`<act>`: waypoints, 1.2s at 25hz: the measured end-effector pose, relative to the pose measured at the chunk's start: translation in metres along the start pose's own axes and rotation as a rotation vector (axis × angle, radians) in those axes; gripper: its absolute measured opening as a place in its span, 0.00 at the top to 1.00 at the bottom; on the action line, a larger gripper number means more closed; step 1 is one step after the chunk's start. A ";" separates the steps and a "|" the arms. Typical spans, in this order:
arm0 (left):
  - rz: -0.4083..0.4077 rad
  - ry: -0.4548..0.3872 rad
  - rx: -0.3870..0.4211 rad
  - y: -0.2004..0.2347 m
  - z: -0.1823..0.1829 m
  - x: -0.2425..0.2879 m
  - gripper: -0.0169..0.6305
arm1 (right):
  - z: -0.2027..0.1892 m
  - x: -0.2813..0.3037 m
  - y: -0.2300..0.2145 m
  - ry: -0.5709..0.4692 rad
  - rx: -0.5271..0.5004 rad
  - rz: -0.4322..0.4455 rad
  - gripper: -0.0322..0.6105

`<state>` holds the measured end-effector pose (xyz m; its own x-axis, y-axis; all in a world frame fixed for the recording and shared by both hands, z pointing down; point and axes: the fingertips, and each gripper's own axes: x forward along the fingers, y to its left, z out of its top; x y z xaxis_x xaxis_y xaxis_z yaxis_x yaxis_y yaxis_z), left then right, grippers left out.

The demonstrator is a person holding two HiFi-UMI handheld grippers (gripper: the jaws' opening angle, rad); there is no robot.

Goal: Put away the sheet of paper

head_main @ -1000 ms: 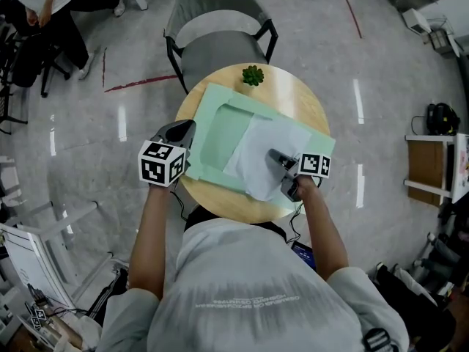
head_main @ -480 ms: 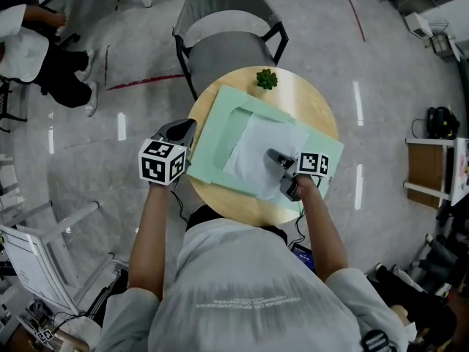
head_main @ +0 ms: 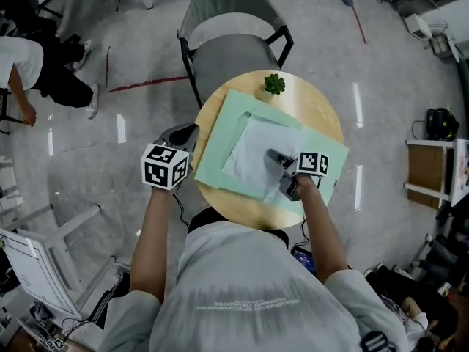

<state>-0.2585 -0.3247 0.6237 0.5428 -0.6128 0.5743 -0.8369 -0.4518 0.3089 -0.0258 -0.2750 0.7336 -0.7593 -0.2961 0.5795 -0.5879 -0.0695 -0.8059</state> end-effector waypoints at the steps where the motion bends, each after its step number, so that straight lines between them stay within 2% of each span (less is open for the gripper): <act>1: -0.001 0.001 -0.001 0.002 0.000 -0.001 0.94 | 0.000 0.003 0.003 0.002 0.000 0.004 0.90; 16: -0.036 -0.001 -0.020 0.022 -0.005 -0.006 0.94 | 0.002 0.056 0.034 0.078 -0.023 0.015 0.90; 26: -0.027 0.018 -0.039 0.029 -0.016 -0.011 0.94 | 0.002 0.074 0.032 0.065 -0.009 -0.007 0.90; 27: -0.027 0.020 -0.039 0.029 -0.017 -0.012 0.94 | 0.002 0.075 0.029 0.060 -0.007 -0.022 0.89; 29: -0.024 0.022 -0.041 0.027 -0.020 -0.014 0.94 | 0.003 0.075 0.026 0.048 0.002 -0.046 0.78; 30: -0.023 0.022 -0.043 0.027 -0.021 -0.015 0.94 | 0.003 0.074 0.025 0.040 0.009 -0.047 0.76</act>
<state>-0.2905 -0.3138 0.6391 0.5609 -0.5878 0.5830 -0.8266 -0.4371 0.3546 -0.0960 -0.3015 0.7556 -0.7414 -0.2543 0.6211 -0.6210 -0.0910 -0.7785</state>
